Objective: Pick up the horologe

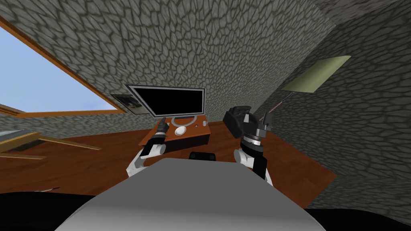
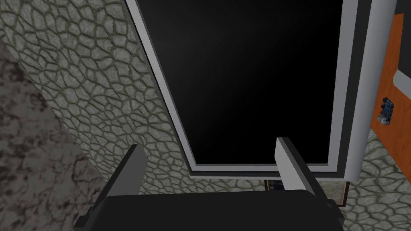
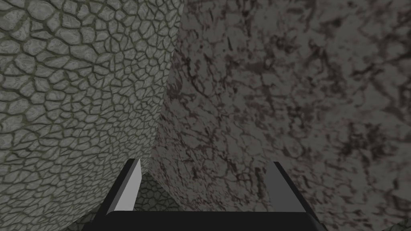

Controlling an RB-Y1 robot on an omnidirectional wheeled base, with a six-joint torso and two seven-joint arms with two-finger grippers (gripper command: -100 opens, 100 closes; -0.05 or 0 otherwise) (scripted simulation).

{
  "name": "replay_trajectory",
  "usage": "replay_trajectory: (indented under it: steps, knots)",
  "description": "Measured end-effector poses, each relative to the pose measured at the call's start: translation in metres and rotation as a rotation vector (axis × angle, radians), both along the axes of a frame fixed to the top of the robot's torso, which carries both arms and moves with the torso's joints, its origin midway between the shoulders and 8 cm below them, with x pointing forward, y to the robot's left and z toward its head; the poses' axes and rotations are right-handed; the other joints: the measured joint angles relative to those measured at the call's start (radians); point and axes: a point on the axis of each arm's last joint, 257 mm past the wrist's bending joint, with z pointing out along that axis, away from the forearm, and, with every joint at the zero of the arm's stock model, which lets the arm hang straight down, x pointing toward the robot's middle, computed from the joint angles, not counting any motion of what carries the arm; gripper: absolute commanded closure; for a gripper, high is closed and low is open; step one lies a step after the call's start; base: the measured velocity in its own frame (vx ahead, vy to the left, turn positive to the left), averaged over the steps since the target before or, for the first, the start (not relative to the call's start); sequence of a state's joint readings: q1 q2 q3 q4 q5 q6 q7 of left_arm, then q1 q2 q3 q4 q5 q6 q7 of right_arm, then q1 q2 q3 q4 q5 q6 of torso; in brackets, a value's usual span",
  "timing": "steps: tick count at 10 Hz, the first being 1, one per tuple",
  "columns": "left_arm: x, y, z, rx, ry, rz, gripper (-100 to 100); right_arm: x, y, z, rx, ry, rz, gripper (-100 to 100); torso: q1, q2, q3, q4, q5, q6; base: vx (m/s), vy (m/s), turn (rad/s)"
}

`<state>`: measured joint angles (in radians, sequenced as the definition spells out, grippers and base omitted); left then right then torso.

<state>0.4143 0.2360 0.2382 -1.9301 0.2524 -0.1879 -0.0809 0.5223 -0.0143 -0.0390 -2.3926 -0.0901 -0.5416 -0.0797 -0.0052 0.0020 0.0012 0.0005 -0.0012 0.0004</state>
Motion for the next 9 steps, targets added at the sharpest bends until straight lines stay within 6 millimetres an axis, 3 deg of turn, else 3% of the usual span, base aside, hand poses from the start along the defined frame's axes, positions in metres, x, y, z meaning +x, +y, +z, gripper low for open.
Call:
replay_trajectory:
  steps: [1, 5, 9]
  knots:
    - [-0.004, 0.011, -0.012, -0.011, 0.029, 0.019, -100, 0.000, 0.000, 0.000, 0.000, 0.000, 0.000, 0, 0.001, 0.000, 0.000, 0.000, 0.000, -0.001, -0.021, -0.074, -0.177]
    - [-0.016, 0.087, -0.058, -0.076, 0.152, 0.141, -100, 0.000, 0.000, 0.000, 0.000, 0.000, 0.000, 0, 0.001, -0.001, -0.001, 0.000, 0.000, 0.000, -0.002, -0.081, -0.186]
    - [-0.041, 0.139, -0.087, -0.147, 0.250, 0.247, -100, 0.000, 0.000, 0.000, 0.000, 0.000, 0.000, 0, 0.003, -0.002, -0.001, 0.000, 0.000, 0.000, 0.016, -0.058, -0.162]
